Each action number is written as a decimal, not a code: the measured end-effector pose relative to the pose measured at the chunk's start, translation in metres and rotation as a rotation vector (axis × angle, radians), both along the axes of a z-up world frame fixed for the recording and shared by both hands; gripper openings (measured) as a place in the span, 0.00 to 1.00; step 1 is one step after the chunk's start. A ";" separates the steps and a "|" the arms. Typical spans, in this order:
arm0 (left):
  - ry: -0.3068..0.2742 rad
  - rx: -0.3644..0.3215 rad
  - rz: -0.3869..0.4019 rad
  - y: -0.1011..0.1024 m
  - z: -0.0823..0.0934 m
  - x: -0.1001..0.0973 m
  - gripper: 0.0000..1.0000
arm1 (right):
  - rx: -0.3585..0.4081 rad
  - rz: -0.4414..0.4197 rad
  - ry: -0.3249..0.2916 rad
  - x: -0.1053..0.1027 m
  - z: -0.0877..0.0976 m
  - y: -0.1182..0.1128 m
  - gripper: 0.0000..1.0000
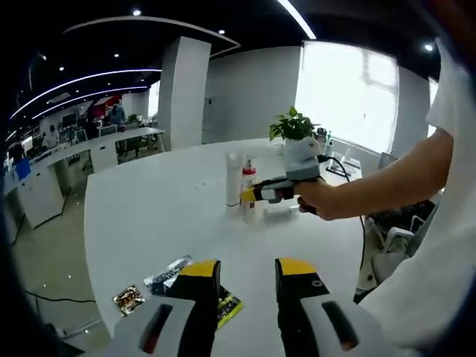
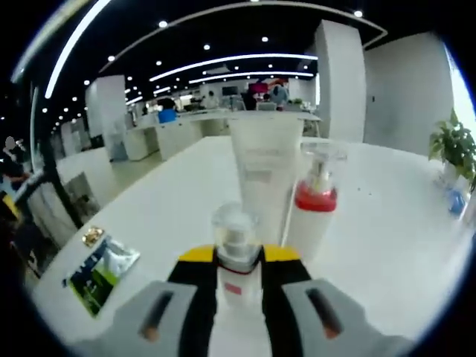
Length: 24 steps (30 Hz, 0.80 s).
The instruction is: Arrange the skincare products in the storage area until every visible bottle or jar stands upright without overlapping.
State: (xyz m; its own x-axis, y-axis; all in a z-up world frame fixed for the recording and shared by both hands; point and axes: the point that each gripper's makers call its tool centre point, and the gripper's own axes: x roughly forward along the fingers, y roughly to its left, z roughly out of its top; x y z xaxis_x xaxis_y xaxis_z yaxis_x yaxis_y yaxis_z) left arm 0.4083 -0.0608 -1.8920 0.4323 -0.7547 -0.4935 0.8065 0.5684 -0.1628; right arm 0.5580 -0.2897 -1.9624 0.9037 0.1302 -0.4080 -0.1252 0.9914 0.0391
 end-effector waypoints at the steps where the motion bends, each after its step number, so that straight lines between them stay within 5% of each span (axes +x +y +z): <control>1: -0.001 0.001 0.002 0.001 0.000 0.000 0.29 | -0.001 0.005 -0.007 0.001 0.000 0.001 0.20; 8: 0.005 0.006 0.050 0.016 -0.008 0.005 0.29 | -0.053 0.036 -0.058 0.006 -0.005 0.003 0.20; 24: 0.012 0.011 0.079 0.027 -0.012 0.013 0.28 | -0.038 0.008 -0.111 0.021 -0.010 -0.013 0.21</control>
State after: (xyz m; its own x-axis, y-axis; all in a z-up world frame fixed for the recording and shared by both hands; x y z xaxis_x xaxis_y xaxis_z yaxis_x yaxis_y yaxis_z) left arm 0.4217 -0.0333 -1.9041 0.4838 -0.7130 -0.5076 0.7572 0.6318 -0.1657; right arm 0.5787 -0.3028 -1.9728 0.9426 0.1238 -0.3100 -0.1345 0.9908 -0.0134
